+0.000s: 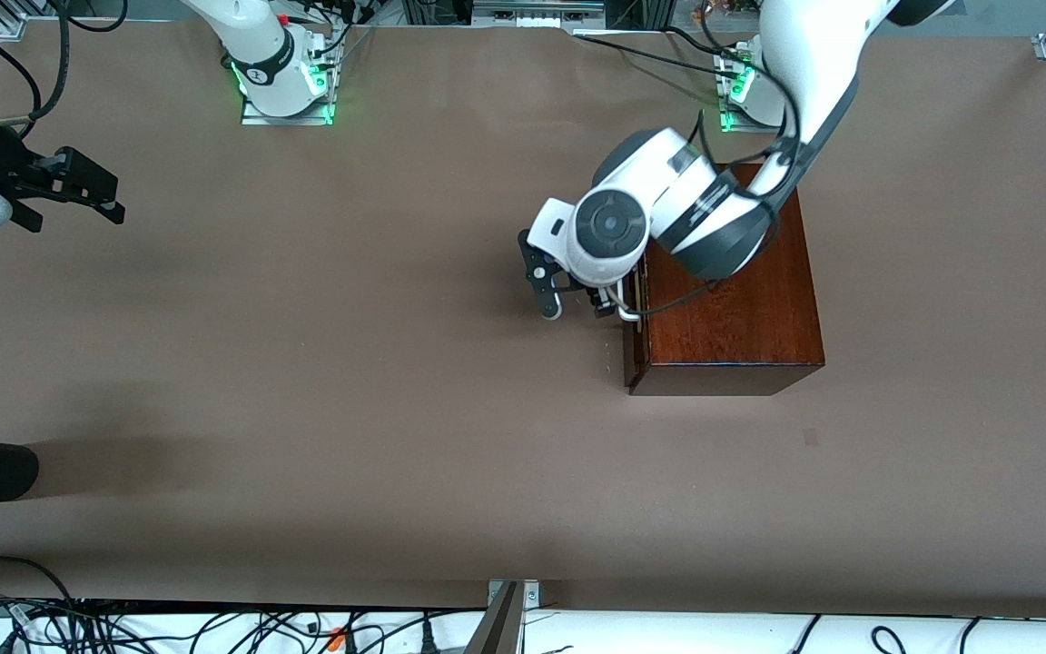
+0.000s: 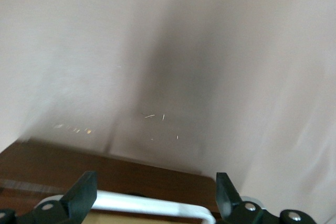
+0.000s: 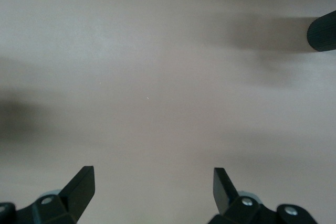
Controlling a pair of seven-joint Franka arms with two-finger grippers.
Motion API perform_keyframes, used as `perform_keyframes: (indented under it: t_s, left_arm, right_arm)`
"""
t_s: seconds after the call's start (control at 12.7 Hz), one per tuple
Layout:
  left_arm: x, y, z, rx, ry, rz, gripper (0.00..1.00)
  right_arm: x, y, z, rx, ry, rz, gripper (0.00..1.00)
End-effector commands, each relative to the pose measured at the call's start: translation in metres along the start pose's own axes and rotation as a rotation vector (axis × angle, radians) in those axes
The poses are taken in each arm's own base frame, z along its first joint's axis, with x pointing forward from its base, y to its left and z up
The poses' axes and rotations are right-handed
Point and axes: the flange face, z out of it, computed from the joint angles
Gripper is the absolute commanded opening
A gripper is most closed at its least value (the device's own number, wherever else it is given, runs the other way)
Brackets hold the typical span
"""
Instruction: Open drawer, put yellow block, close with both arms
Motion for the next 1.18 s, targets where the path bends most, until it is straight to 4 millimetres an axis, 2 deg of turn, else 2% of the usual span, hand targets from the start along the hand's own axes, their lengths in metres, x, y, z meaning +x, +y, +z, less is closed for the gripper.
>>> perform_keyframes:
  t_s: [0.0, 0.16, 0.31, 0.39, 0.55, 0.63, 0.71, 0.79, 0.86, 0.94, 1.02, 1.1]
  left_arm:
    - [-0.038, 0.012, -0.068, 0.054, 0.007, -0.217, 1.00]
    - [-0.079, -0.015, -0.114, 0.092, 0.057, -0.378, 1.00]
    - [-0.132, -0.048, -0.141, 0.089, 0.029, -0.474, 1.00]
    - [-0.157, -0.052, -0.158, 0.094, 0.012, -0.513, 1.00]
    - [-0.209, -0.056, -0.210, 0.167, 0.085, -0.628, 1.00]
    - [-0.232, -0.072, -0.220, 0.180, 0.118, -0.694, 1.00]
    - [-0.259, -0.082, -0.228, 0.179, 0.143, -0.757, 1.00]
    - [-0.290, -0.092, -0.227, 0.134, 0.160, -0.824, 1.00]
    - [-0.314, -0.093, -0.224, 0.121, 0.166, -0.879, 1.00]
    - [-0.337, -0.104, -0.225, 0.149, 0.207, -0.937, 1.00]
    - [-0.354, -0.110, -0.222, 0.166, 0.251, -0.987, 1.00]
    - [-0.358, -0.109, -0.212, 0.172, 0.273, -1.048, 1.00]
  right_arm:
    - [0.003, 0.000, -0.006, 0.007, 0.011, 0.002, 1.00]
    - [0.006, -0.001, -0.009, 0.006, 0.040, -0.001, 1.00]
    - [0.007, -0.001, -0.009, 0.007, 0.043, -0.001, 1.00]
    - [0.008, 0.001, -0.007, 0.007, 0.045, 0.002, 1.00]
    - [0.012, 0.002, -0.007, 0.003, 0.061, 0.002, 1.00]
    - [0.012, 0.002, -0.007, 0.001, 0.061, 0.002, 1.00]
    - [0.011, 0.002, -0.006, 0.001, 0.058, 0.002, 1.00]
    - [0.011, 0.002, -0.005, 0.001, 0.054, 0.002, 1.00]
    - [0.011, 0.002, -0.005, 0.003, 0.051, 0.002, 1.00]
    - [0.010, 0.002, -0.005, 0.003, 0.049, 0.002, 1.00]
    - [0.010, 0.001, -0.005, 0.005, 0.049, 0.002, 1.00]
    - [0.010, 0.001, -0.004, 0.006, 0.046, 0.003, 1.00]
